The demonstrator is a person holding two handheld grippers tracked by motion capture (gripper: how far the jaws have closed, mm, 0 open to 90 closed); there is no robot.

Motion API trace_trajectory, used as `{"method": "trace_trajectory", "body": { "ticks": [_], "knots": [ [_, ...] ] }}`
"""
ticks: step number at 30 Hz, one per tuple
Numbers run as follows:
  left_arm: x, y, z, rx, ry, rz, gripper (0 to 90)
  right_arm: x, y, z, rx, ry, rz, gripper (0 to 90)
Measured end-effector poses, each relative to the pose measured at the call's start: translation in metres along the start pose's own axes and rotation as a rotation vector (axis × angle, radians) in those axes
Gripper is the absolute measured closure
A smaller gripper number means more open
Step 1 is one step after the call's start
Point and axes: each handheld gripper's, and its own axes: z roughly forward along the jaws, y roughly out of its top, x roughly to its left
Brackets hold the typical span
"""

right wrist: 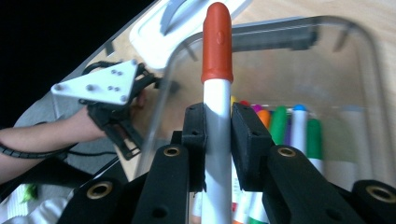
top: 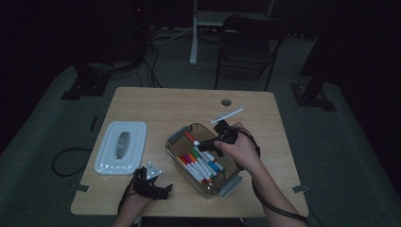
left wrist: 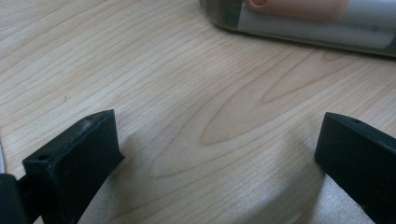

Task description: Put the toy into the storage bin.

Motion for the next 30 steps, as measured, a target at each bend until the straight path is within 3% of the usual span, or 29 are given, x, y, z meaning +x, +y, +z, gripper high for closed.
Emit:
{"method": "trace_trajectory", "body": {
  "ticks": [9,20,30],
  "knots": [
    [0.0,0.0,0.0,0.0,0.0,0.0,0.6,0.005,-0.005,0.04,0.107,0.014,0.0,76.5],
    [0.0,0.0,0.0,-0.001,0.0,0.0,0.6,-0.002,-0.01,0.096,0.277,-0.016,0.005,76.4],
    [0.0,0.0,0.0,-0.002,0.001,-0.001,0.6,-0.009,-0.018,0.118,0.354,-0.025,0.02,74.4]
  ]
}}
